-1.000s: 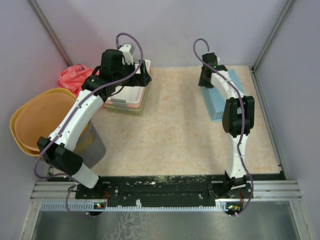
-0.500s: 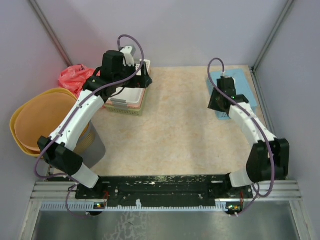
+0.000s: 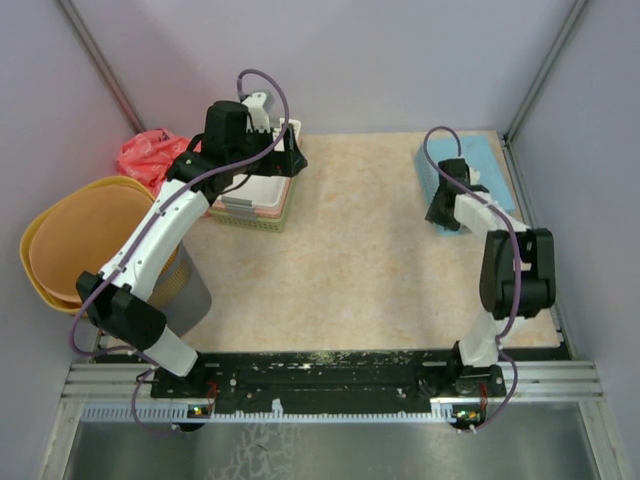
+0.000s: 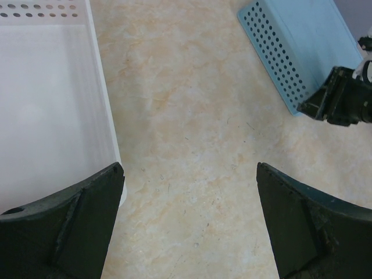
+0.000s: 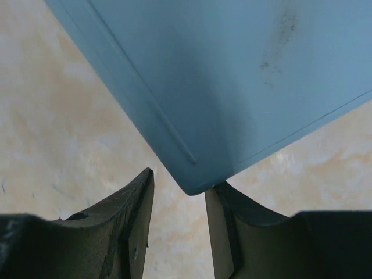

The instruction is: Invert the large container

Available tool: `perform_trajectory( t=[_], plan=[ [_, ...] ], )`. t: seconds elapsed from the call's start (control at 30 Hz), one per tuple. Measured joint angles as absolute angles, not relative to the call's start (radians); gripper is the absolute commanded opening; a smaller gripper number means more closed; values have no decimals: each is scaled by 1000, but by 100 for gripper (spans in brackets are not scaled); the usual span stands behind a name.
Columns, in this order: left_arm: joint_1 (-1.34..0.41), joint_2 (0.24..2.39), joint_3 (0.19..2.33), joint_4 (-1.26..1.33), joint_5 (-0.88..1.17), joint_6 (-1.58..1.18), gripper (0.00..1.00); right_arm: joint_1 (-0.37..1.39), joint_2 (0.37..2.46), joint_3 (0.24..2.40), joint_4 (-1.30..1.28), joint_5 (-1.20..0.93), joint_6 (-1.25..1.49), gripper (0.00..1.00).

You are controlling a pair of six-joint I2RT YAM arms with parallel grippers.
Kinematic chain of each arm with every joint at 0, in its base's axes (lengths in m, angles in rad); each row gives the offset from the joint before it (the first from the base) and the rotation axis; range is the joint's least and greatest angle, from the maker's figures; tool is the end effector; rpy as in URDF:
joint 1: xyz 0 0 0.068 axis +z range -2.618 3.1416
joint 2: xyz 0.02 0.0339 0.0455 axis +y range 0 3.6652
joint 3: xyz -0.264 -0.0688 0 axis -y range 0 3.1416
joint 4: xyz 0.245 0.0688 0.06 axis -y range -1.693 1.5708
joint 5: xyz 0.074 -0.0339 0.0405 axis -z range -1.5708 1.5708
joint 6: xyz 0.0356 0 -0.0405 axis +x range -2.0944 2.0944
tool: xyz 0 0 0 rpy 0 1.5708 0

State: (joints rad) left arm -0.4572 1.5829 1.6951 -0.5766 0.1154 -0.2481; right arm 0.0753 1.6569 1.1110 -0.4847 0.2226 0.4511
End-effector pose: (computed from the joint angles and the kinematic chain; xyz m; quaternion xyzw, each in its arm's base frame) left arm 0.3192 -0.1616 0.4156 0.1188 0.8416 -0.2272 0.4753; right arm 0.3388 0.0177 0.2074 0.2080 0.9354 -0.0344 0.2839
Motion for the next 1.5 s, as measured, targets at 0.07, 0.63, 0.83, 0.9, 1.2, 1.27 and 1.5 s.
perform_trajectory(
  t=[0.07, 0.63, 0.83, 0.9, 1.2, 1.27, 1.5],
  plan=[
    [-457, 1583, 1693, -574, 116, -248, 100, 51, 1733, 1182, -466, 233, 459, 41],
    [-458, 1586, 1691, -579, 117, -247, 99, -47, 1953, 1439, -389, 268, 595, 46],
    [-459, 1620, 1724, -587, 116, -242, 99, -80, 1950, 1428, -384, 276, 596, 48],
    [-460, 1633, 1724, -589, 113, -239, 99, -105, 1946, 1413, -381, 262, 596, 50],
    [-461, 1754, 1791, -630, 21, -220, 99, -140, 1766, 1247, -363, 125, 573, 63],
    [-461, 1802, 1832, -641, -27, -218, 99, -129, 1682, 1213, -358, 90, 566, 64],
    [-463, 1976, 1969, -658, -179, -204, 74, -76, 1381, 1058, -307, -39, 563, 64]
  ],
)
